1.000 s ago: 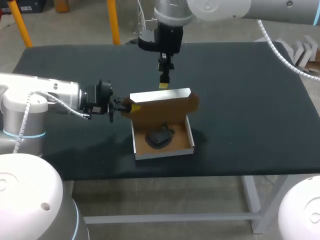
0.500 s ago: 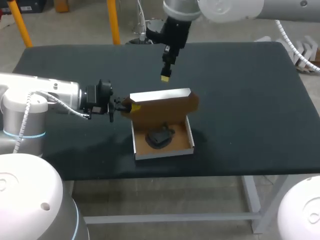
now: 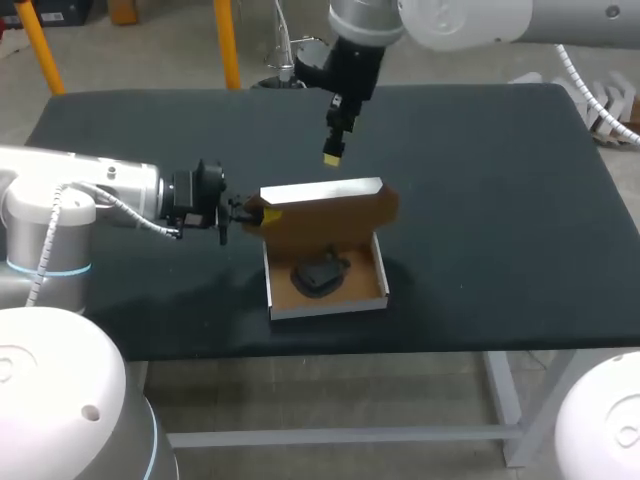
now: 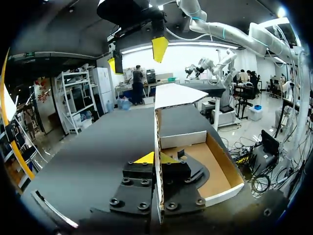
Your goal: Assemble the packaging by folding the flat box into shape, placing the metal phone stand inside, and closing the box properly
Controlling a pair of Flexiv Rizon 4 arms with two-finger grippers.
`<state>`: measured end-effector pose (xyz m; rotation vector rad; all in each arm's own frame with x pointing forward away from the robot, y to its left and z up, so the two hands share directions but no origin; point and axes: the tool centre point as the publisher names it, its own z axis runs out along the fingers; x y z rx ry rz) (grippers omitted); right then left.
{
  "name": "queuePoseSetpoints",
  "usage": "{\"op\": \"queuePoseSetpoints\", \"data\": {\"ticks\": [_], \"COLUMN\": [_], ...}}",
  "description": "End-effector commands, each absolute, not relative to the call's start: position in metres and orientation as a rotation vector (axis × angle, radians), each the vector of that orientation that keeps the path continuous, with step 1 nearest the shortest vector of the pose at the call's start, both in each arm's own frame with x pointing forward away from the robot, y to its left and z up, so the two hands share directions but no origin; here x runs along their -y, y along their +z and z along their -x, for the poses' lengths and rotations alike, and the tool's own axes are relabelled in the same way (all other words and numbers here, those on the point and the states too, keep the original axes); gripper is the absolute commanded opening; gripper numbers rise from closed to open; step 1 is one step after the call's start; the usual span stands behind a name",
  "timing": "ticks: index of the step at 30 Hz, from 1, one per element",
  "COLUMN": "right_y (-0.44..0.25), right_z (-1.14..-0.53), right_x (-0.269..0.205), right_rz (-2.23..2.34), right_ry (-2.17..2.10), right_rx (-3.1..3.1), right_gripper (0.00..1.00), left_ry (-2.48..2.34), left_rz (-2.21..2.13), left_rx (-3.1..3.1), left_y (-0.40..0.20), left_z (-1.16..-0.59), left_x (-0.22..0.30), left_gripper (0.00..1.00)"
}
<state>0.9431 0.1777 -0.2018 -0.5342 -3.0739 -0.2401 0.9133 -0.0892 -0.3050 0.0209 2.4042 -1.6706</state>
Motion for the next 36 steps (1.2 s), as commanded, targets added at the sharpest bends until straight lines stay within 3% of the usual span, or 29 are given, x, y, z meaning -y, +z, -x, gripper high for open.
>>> {"op": "queuePoseSetpoints", "data": {"ticks": [1, 36], "right_y": [-0.201, -0.236], "right_z": [-0.950, -0.926], "right_x": [-0.175, -0.140], "right_rz": [0.656, 1.277], "right_ry": [-0.188, -0.328], "right_rx": [3.055, 2.555], "right_gripper": [1.00, 1.00], "left_ry": [-1.652, -1.368], "left_rz": [-0.051, -0.267], "left_rx": [-2.380, -2.159], "left_y": [-0.310, -0.321], "left_z": [-0.916, -0.901], "left_x": [0.089, 0.089], "left_gripper": [0.00, 0.00]}}
